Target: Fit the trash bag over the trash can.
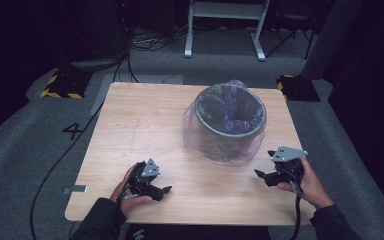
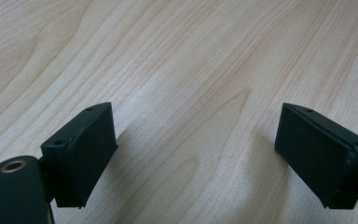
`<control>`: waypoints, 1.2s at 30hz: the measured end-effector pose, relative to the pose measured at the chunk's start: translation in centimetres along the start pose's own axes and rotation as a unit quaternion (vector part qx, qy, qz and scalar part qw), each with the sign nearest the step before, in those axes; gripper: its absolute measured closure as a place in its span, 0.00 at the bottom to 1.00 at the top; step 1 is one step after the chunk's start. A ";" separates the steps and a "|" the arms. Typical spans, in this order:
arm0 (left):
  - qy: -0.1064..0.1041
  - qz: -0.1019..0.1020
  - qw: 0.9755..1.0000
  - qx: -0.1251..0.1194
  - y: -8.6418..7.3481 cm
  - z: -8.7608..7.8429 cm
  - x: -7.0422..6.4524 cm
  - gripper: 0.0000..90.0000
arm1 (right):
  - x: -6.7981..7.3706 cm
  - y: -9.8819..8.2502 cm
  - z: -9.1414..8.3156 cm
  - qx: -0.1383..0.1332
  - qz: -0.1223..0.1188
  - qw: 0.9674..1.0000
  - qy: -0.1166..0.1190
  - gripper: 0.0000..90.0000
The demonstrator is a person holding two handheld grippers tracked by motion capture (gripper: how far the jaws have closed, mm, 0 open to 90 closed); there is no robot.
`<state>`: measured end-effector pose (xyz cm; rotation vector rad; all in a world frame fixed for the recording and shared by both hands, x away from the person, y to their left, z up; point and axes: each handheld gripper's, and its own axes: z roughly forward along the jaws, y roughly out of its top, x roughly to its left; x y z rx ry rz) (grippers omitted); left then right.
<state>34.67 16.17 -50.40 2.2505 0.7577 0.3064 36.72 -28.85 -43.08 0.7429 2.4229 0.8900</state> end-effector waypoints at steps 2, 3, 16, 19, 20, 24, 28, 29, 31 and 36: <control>0.000 0.001 1.000 0.000 0.0 0.0 0.0 0.13 | 0.1 -0.5 0.1 0.003 0.002 1.000 -0.001 0.19; 0.000 0.000 1.000 -0.001 0.0 0.0 0.0 0.13 | 0.1 -0.7 0.2 0.006 0.002 1.000 -0.002 0.19; 0.001 0.001 1.000 0.000 0.0 0.0 0.0 0.13 | 0.0 -3.6 0.8 0.025 0.021 0.999 -0.014 0.20; 0.001 0.001 1.000 0.000 0.0 0.0 0.0 0.13 | -0.1 -4.2 0.8 0.023 0.030 0.999 -0.012 0.20; 0.001 0.001 1.000 0.001 0.0 0.0 0.0 0.13 | -0.1 -4.4 0.9 0.023 0.030 0.999 -0.012 0.20; 0.001 0.001 1.000 0.001 0.0 0.0 0.0 0.13 | -0.1 -5.2 0.9 0.024 0.040 0.999 -0.011 0.20; 0.001 0.001 1.000 0.000 0.0 0.0 0.0 0.13 | -0.2 -5.8 0.9 0.024 0.051 0.998 -0.011 0.20; 0.001 0.000 1.000 0.001 0.0 0.0 0.0 0.13 | -0.2 -6.0 0.9 0.022 0.055 0.998 -0.011 0.20; 0.001 0.000 1.000 0.000 0.0 0.0 0.0 0.13 | -0.3 -6.4 0.9 0.020 0.061 0.998 -0.012 0.20; 0.001 0.001 1.000 0.000 0.0 0.0 0.0 0.13 | -0.5 -7.5 1.0 0.017 0.078 0.997 -0.011 0.20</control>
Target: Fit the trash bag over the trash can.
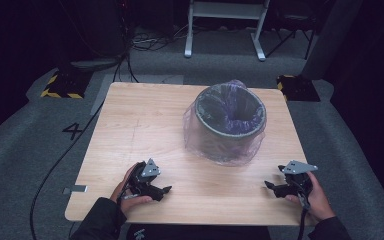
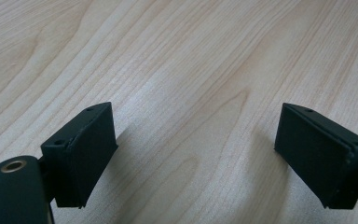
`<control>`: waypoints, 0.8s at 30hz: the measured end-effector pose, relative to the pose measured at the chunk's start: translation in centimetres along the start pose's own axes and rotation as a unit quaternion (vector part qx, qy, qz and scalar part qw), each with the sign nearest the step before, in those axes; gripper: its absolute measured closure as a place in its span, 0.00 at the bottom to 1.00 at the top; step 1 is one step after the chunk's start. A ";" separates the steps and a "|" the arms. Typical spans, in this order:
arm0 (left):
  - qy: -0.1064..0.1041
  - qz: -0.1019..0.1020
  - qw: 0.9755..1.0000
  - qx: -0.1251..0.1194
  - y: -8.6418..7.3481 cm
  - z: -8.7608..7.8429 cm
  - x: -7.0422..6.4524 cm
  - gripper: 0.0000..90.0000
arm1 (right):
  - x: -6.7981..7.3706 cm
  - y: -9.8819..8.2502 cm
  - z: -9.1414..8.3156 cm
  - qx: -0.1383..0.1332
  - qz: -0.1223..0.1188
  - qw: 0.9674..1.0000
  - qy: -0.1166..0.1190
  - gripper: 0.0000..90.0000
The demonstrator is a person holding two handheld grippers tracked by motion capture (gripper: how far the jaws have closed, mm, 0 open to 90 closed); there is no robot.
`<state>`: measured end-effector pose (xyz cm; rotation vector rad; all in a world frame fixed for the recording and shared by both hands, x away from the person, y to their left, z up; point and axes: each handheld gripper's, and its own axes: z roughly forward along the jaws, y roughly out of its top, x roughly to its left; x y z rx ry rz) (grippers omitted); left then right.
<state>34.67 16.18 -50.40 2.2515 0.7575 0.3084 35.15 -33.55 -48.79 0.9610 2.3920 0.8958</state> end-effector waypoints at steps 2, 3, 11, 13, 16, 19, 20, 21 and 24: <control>0.000 0.000 1.000 0.000 0.0 0.0 0.0 0.13 | -0.1 -0.3 0.0 -0.003 0.006 1.000 0.001 0.20; 0.000 0.000 1.000 0.000 0.0 0.0 0.0 0.13 | -0.2 -0.5 -0.1 -0.004 0.009 1.000 0.002 0.20; 0.000 0.000 1.000 0.000 0.0 0.0 0.0 0.13 | -0.8 -2.1 -0.3 -0.017 0.041 0.999 0.007 0.20; 0.000 0.000 1.000 0.000 0.0 0.0 0.0 0.13 | -1.1 -2.6 -0.5 -0.025 0.055 0.998 0.009 0.19; 0.000 0.000 1.000 0.000 0.0 0.0 0.0 0.13 | -1.6 -3.2 -0.7 -0.027 0.077 0.997 0.009 0.18; -0.001 -0.001 1.000 0.000 0.0 0.0 0.0 0.13 | -1.8 -3.5 -0.9 -0.026 0.085 0.996 0.002 0.17; 0.000 0.000 1.000 0.000 0.0 0.0 0.0 0.13 | -1.9 -3.6 -1.0 -0.025 0.088 0.996 0.000 0.17; 0.000 0.000 1.000 0.001 0.0 0.0 0.0 0.13 | -2.0 -3.7 -1.1 -0.025 0.089 0.996 0.000 0.17; 0.000 -0.002 1.000 0.000 0.0 0.0 0.0 0.13 | -2.1 -3.8 -1.1 -0.025 0.090 0.996 -0.002 0.17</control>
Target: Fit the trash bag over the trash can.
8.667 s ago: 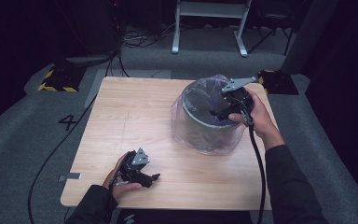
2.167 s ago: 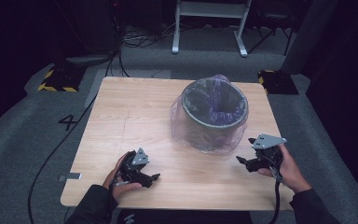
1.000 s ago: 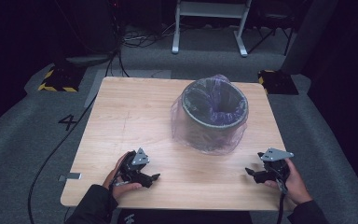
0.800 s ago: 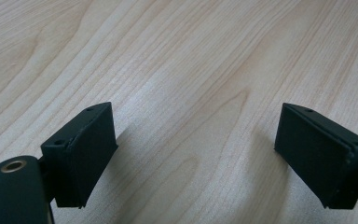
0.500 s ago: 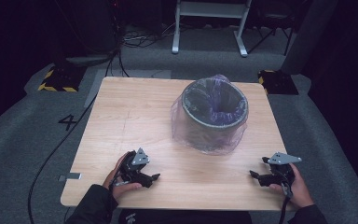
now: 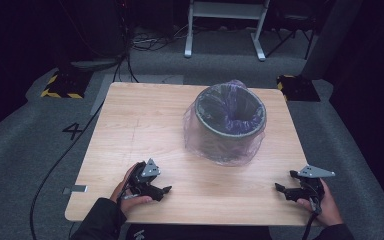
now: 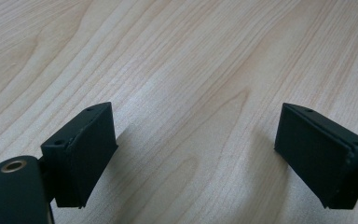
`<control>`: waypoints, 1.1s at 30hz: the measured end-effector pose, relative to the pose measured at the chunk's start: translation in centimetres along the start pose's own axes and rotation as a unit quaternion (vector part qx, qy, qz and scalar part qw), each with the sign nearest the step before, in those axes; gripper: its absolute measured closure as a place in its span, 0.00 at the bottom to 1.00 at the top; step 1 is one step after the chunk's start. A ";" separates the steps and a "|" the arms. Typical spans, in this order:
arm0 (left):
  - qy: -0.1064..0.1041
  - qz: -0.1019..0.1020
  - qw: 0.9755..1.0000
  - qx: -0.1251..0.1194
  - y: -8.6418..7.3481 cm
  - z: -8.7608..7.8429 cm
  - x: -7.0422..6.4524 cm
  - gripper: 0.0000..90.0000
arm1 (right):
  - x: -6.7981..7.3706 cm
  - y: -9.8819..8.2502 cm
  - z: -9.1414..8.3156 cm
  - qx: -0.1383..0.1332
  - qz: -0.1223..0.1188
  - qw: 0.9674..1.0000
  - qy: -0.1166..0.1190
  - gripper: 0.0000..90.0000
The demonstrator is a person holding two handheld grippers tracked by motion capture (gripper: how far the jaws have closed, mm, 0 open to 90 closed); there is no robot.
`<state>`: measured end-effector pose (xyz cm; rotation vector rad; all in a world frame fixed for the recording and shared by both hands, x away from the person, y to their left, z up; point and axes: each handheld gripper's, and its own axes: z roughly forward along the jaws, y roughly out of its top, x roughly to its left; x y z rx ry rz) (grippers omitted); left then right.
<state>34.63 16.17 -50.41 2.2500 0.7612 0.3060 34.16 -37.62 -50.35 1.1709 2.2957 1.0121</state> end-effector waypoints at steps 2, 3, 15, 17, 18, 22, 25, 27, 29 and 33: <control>0.000 0.000 1.000 0.000 0.0 0.0 0.0 0.13 | 0.0 0.0 0.0 0.000 0.000 1.000 0.001 0.16; 0.000 0.000 1.000 0.000 0.0 0.0 0.0 0.13 | 0.0 0.0 0.0 0.001 0.000 1.000 0.001 0.16; -0.001 0.001 1.000 0.000 0.0 0.0 0.0 0.13 | 0.0 0.1 0.1 0.001 0.000 1.000 -0.003 0.15; -0.001 0.002 1.000 0.000 0.0 0.0 0.0 0.13 | 0.0 0.1 0.1 0.001 0.000 1.000 -0.002 0.15; -0.001 0.001 1.000 0.000 0.0 0.0 0.0 0.13 | 0.0 0.1 0.1 0.001 0.000 1.000 -0.003 0.15; 0.000 0.003 1.000 0.000 0.0 0.0 0.0 0.13 | 0.0 0.1 0.1 0.002 0.001 1.000 -0.004 0.15; 0.000 0.003 1.000 0.000 0.0 0.0 0.0 0.13 | 0.0 0.1 0.1 0.002 0.001 1.000 -0.004 0.15; 0.000 0.002 1.000 0.000 0.0 0.0 0.0 0.13 | 0.0 0.1 0.1 0.002 0.001 1.000 -0.004 0.15; 0.000 0.002 1.000 0.000 0.0 0.0 0.0 0.13 | 0.0 0.1 0.1 0.002 0.002 1.000 -0.003 0.15; 0.000 0.002 1.000 0.000 0.0 0.0 0.0 0.13 | 0.0 0.1 0.1 0.002 0.001 1.000 -0.004 0.15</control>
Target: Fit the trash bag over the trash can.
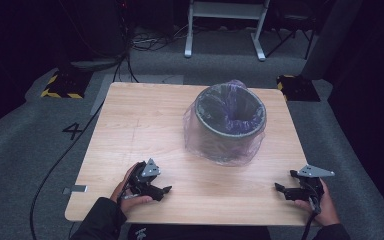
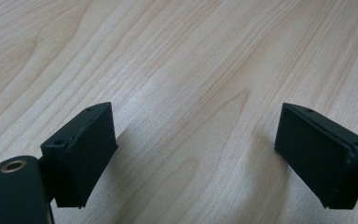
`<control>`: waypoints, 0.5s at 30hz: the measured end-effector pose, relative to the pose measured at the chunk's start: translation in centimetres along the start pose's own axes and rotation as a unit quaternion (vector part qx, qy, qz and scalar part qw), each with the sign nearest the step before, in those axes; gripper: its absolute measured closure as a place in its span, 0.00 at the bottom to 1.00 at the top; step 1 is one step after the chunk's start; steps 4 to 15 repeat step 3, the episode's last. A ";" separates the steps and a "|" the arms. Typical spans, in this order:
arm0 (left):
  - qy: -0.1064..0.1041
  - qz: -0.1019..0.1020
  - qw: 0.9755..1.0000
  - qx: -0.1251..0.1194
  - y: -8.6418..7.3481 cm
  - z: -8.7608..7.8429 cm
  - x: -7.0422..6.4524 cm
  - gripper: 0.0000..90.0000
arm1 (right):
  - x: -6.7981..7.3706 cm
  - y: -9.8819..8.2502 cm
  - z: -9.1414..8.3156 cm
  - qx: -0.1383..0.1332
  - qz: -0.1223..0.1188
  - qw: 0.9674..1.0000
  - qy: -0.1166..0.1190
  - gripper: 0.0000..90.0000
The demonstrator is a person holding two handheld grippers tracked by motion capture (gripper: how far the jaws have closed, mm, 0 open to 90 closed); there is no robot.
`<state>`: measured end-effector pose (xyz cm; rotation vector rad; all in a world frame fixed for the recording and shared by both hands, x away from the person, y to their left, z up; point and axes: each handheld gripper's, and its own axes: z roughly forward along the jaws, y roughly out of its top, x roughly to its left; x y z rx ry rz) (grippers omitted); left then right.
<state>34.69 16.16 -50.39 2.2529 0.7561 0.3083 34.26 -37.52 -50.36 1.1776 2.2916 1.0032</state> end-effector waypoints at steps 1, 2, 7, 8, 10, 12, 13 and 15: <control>-0.001 -0.001 1.000 0.000 0.0 0.0 0.0 0.13 | 0.0 0.0 0.0 0.000 0.000 1.000 0.000 0.15; -0.001 -0.001 1.000 0.000 0.0 0.0 0.0 0.13 | 0.0 0.0 0.0 0.000 0.000 1.000 0.000 0.15; -0.001 -0.001 1.000 0.000 0.0 0.0 0.0 0.13 | 0.0 0.0 0.0 0.000 0.000 1.000 0.000 0.15; -0.001 -0.001 1.000 0.000 0.0 0.0 0.0 0.13 | 0.0 0.0 0.0 0.000 0.000 1.000 0.000 0.15; -0.001 -0.001 1.000 0.000 0.0 0.0 0.0 0.13 | 0.0 0.0 0.0 0.000 0.000 1.000 0.000 0.15; -0.001 -0.001 1.000 0.000 0.0 0.0 0.0 0.13 | 0.0 0.0 0.0 0.000 0.000 1.000 0.000 0.15; -0.001 -0.001 1.000 0.000 0.0 0.0 0.0 0.13 | 0.0 0.0 0.0 0.000 0.000 1.000 0.000 0.15; -0.001 -0.001 1.000 0.000 0.0 0.0 0.0 0.13 | 0.0 0.0 0.0 0.000 0.000 1.000 0.000 0.15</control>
